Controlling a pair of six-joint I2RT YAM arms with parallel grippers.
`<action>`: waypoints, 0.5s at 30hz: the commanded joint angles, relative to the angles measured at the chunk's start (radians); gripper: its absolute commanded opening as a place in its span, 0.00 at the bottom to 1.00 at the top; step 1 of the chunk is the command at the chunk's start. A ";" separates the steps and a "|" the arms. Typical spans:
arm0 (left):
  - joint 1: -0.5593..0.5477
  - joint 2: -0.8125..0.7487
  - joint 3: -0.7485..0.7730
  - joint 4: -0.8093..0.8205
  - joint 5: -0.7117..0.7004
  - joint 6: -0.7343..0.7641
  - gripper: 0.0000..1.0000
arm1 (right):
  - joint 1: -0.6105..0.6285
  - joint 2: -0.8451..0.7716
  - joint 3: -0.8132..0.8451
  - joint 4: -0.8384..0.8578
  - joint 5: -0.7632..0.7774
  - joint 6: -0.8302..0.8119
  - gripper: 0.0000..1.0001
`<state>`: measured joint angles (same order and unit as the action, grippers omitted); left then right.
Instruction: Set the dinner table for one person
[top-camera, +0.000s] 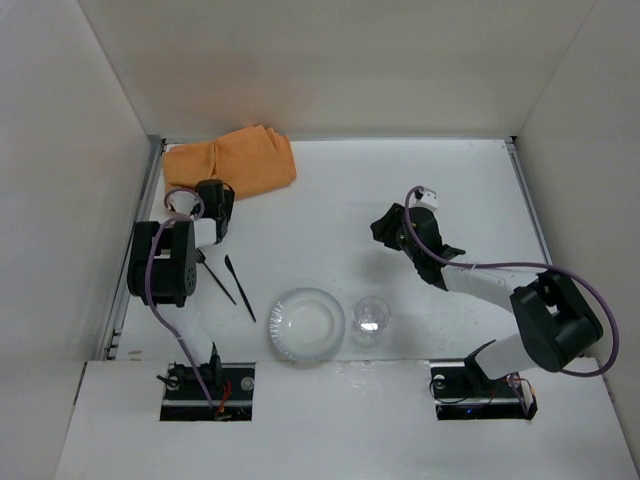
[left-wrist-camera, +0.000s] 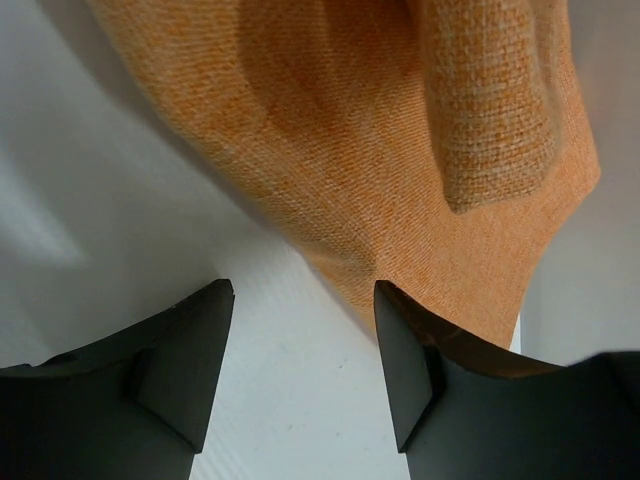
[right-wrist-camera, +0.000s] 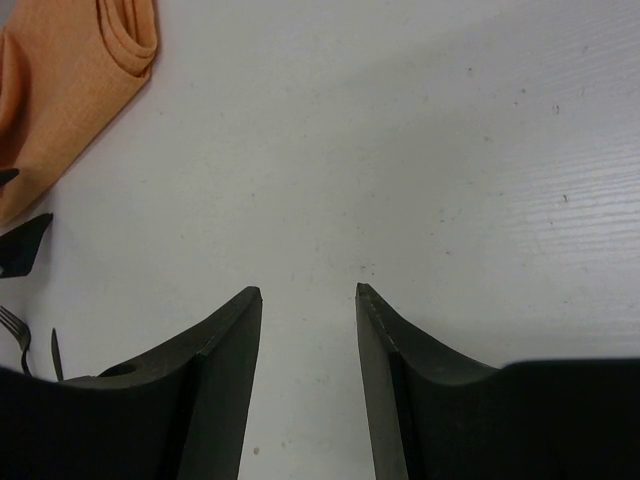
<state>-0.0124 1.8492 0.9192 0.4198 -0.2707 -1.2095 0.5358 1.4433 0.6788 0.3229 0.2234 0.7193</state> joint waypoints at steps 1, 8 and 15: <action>-0.028 0.054 0.059 -0.018 -0.012 -0.004 0.55 | 0.019 0.012 0.048 0.042 -0.012 -0.014 0.48; -0.106 0.198 0.222 0.020 0.020 0.028 0.31 | 0.025 -0.007 0.041 0.044 0.002 -0.020 0.48; -0.261 0.297 0.339 0.054 0.129 0.087 0.10 | 0.016 -0.027 0.022 0.050 0.011 -0.020 0.48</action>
<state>-0.1738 2.1139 1.2133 0.4480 -0.2558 -1.1641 0.5510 1.4479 0.6872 0.3233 0.2188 0.7109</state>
